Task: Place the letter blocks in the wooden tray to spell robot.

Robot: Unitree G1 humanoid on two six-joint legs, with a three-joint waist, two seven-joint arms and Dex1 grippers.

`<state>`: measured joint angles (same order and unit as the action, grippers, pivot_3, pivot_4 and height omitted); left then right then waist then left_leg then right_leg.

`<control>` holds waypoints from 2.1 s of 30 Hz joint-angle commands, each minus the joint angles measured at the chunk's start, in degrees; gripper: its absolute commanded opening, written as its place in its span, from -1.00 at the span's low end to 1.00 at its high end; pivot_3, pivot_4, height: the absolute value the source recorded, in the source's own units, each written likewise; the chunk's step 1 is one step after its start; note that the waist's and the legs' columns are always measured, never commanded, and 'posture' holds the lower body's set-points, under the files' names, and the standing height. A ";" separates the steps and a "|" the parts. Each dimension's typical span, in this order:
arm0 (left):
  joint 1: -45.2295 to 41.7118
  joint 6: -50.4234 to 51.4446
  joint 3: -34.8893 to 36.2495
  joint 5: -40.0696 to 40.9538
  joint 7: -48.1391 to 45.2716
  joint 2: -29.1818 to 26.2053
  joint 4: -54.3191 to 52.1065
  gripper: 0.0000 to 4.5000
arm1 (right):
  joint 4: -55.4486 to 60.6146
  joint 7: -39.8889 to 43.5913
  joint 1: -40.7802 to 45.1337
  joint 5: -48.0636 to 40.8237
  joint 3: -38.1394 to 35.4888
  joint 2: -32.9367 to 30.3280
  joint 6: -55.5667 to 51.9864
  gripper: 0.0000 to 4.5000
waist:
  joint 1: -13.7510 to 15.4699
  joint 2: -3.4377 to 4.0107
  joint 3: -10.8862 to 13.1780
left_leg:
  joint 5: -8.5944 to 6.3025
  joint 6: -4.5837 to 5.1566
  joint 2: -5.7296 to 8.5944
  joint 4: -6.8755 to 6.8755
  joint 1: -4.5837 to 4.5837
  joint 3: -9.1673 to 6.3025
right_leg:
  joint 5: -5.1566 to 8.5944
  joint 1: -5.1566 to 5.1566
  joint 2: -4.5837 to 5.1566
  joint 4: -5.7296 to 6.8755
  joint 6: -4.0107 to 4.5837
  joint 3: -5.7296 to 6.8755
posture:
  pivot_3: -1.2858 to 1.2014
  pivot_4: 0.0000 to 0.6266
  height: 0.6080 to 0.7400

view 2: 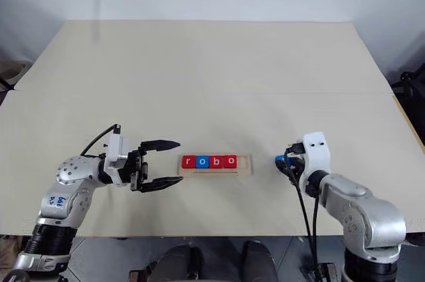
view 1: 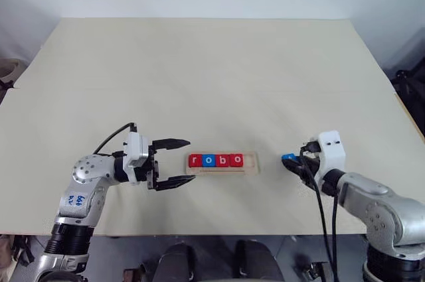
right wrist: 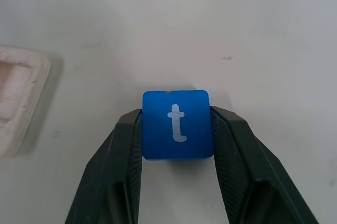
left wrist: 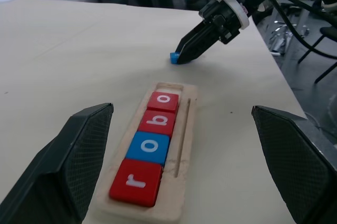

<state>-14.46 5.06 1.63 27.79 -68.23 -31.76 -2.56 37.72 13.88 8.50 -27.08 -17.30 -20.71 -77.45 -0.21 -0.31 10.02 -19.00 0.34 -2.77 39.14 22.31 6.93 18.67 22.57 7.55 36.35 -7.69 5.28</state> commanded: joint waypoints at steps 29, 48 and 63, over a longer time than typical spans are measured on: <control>5.03 -0.33 2.59 0.97 3.86 -0.73 -7.02 1.00 | -60.83 67.29 21.33 16.47 21.54 -28.77 80.93 0.99 | -0.02 -0.03 0.02 | 0.00 0.01 -0.03 0.06 -0.13 0.13 | -0.02 -0.11 0.00 -0.29 -0.04 -0.01 | 0.03 -0.52 1.00; 4.10 0.21 1.49 1.32 2.49 -0.96 -7.57 1.00 | -69.45 74.15 27.09 18.50 25.81 -26.74 85.21 -0.35 | 0.00 -0.02 0.02 | 0.00 0.01 -0.02 0.08 -0.08 0.09 | -0.04 -0.20 0.03 -0.25 -0.07 0.08 | 0.03 -0.52 1.00; 3.88 -0.47 1.37 0.71 2.47 -0.49 -6.32 1.00 | -45.12 66.10 27.61 16.97 30.30 -21.02 60.95 -0.35 | 0.23 -0.01 0.02 | 0.01 -0.01 0.03 0.09 -0.02 0.02 | -0.03 -0.12 0.11 -0.16 -0.06 0.09 | 0.03 -0.52 1.00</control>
<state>-10.63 5.20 2.74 27.86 -65.82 -32.36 -8.19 -8.58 80.64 35.40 -10.52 13.18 -41.94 -16.35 0.03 -0.33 10.04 -18.99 0.33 -2.73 39.23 22.29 6.96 18.64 22.46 7.65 36.19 -7.75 5.36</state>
